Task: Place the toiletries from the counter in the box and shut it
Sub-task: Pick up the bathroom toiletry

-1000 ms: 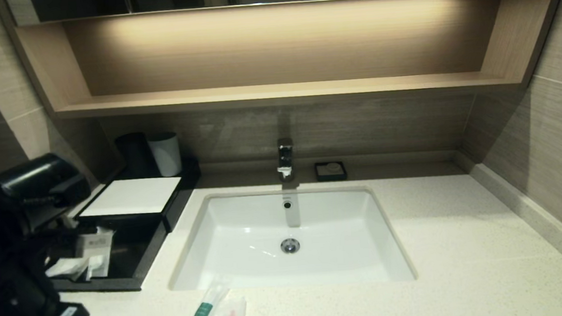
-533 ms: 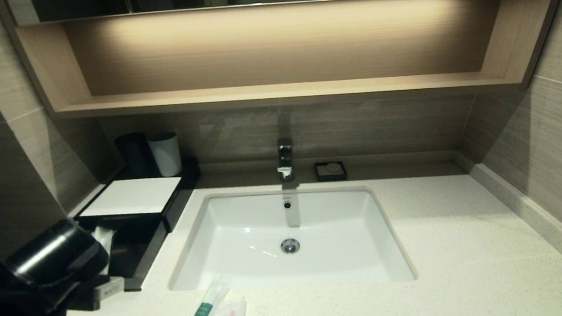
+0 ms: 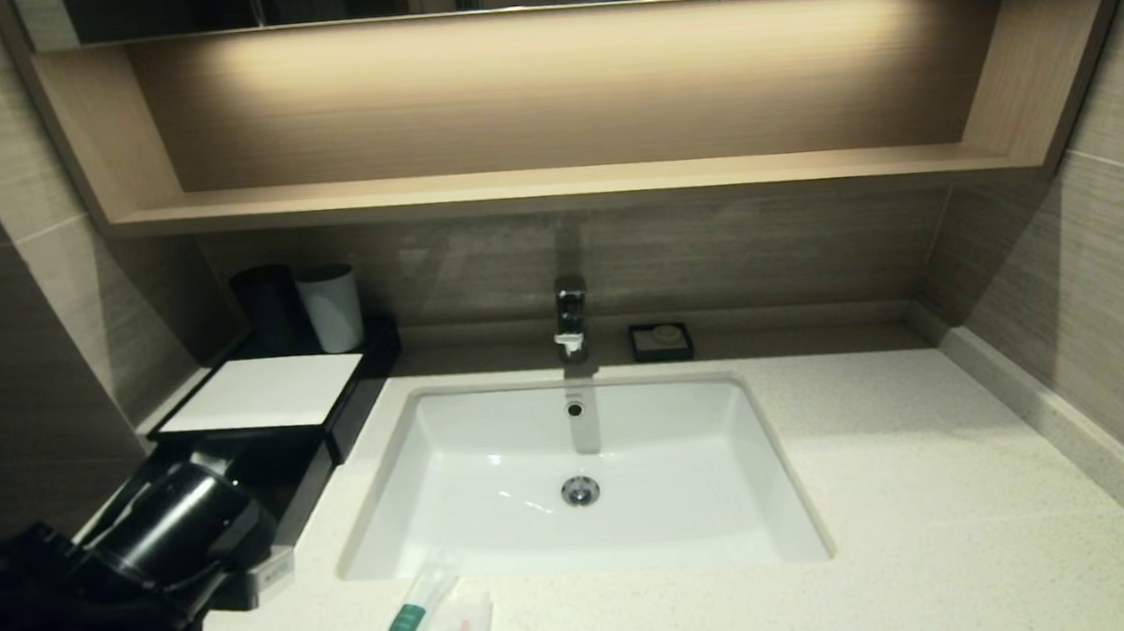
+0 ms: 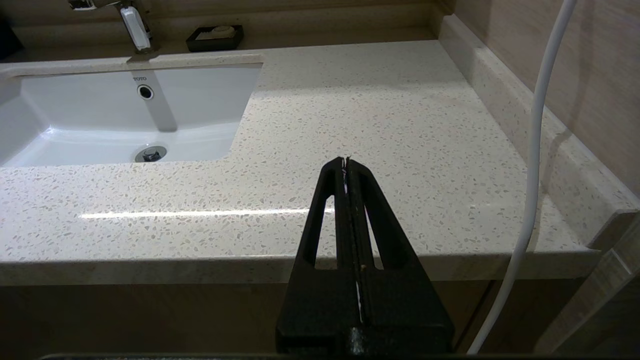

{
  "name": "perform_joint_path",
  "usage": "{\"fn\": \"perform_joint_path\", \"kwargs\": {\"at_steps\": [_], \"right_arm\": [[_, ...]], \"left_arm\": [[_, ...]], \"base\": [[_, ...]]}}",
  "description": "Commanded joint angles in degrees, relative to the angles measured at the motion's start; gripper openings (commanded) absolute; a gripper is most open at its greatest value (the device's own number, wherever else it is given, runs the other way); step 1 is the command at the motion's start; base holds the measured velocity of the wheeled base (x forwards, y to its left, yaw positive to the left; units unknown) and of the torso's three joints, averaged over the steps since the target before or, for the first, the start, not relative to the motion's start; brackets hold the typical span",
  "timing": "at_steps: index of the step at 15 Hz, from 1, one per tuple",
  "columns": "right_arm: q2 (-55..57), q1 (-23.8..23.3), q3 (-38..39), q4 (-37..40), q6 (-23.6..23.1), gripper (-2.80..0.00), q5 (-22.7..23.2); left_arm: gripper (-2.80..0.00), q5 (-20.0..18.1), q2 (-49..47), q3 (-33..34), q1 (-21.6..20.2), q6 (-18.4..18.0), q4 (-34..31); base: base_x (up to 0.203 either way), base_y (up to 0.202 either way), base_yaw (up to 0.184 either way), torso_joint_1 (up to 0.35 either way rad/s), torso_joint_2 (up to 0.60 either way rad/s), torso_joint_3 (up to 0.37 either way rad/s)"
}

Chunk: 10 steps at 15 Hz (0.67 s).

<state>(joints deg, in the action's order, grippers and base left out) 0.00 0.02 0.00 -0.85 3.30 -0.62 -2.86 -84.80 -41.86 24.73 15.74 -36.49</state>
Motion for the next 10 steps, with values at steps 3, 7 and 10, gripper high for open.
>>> {"fn": "perform_joint_path", "kwargs": {"at_steps": [3,7,10], "right_arm": [[0.1,0.0,0.0,0.0,0.0,-2.80,0.0],[0.1,0.0,0.0,0.0,0.0,-2.80,0.0],[0.1,0.0,0.0,0.0,0.0,-2.80,0.0]], "left_arm": [[0.00,-0.1,-0.7,0.2,0.1,0.2,-0.6],[0.00,-0.4,-1.1,0.3,1.0,-0.3,-0.4],[0.00,-0.5,-3.1,0.3,3.5,0.2,1.5]], "base": [[0.000,0.000,0.000,0.000,0.00,0.000],[0.000,0.000,0.000,0.000,0.00,0.000],[0.000,0.000,0.000,0.000,0.00,0.000]]}}
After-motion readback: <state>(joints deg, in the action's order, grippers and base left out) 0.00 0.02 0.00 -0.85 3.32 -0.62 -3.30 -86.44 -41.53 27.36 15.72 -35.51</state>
